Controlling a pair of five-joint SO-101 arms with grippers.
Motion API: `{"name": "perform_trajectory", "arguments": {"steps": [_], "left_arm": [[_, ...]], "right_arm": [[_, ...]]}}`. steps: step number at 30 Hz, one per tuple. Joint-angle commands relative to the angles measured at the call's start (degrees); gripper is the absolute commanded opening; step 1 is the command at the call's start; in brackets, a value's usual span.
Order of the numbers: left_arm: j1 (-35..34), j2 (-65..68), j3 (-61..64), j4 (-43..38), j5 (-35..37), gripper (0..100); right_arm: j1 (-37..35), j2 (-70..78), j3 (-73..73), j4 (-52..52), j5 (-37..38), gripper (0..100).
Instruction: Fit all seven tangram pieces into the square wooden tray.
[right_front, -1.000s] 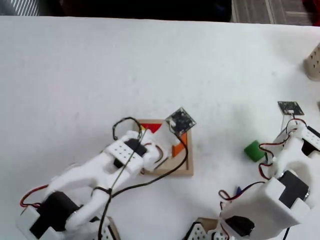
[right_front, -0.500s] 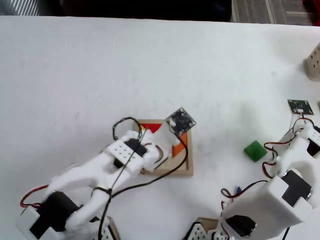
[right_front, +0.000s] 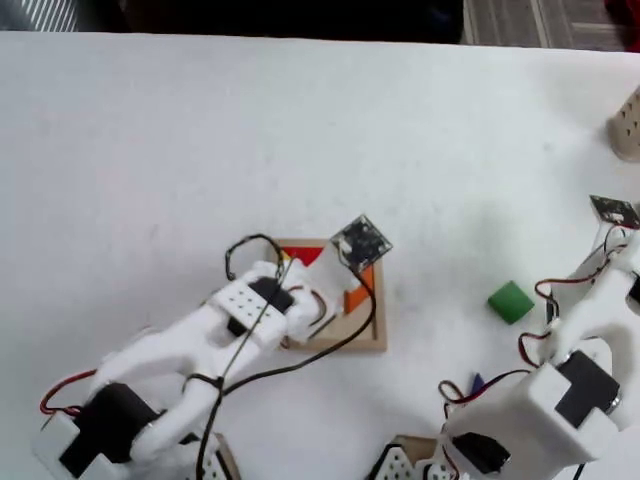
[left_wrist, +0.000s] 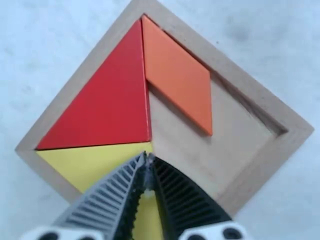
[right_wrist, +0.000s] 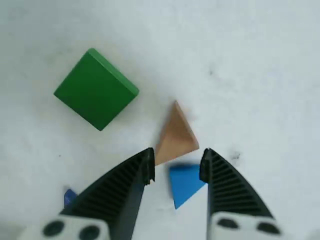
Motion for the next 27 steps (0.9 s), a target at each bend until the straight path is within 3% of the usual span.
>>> {"name": "perform_trajectory", "arguments": {"steps": [1,5,13,27], "left_arm": [[-0.04,-2.77,-0.44,0.44,-0.53,2],[-0.04,-2.77,-0.44,0.44,-0.53,2],[-0.04,-2.77,-0.35,0.44,-0.53,2],[-0.04,-2.77,-0.35,0.44,-0.62,2]], "right_arm": [[1.63,-5.41,5.10,-3.38,-0.70,15.2],[2.77,-9.45,12.13,-11.65,-3.69,15.2],[2.33,-9.10,14.86,-15.08,-11.60,15.2],[-1.27,-3.12,15.21,-19.12,-12.04,15.2]]}}
